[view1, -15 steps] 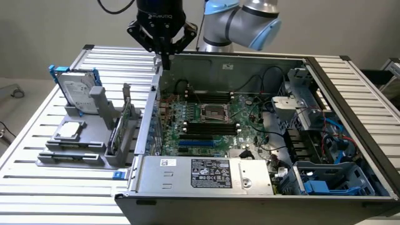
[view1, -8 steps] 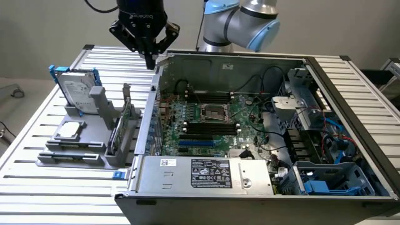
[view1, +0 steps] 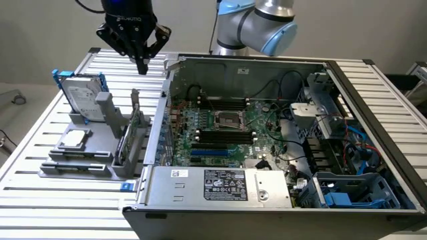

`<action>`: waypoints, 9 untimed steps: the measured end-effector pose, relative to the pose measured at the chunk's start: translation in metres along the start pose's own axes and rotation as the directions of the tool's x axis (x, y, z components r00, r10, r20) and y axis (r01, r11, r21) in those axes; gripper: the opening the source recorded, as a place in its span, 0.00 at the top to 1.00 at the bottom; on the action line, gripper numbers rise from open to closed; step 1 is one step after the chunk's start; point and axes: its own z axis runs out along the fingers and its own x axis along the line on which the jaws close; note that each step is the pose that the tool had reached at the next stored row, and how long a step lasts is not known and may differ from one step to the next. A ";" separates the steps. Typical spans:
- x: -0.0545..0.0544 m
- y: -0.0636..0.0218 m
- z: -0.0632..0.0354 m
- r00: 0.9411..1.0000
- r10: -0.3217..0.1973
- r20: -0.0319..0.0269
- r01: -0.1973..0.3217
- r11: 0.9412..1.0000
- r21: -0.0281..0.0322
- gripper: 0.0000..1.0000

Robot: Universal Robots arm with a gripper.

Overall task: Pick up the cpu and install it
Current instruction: 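Reach for the cpu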

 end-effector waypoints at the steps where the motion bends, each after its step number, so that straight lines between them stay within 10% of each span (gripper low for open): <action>1: 0.005 0.0004 0.0012 1.000 0.000 0.000 0.000 1.000 0.000 0.89; 9: 0.041 0.0034 0.0113 1.000 0.000 0.000 0.000 1.000 0.000 0.89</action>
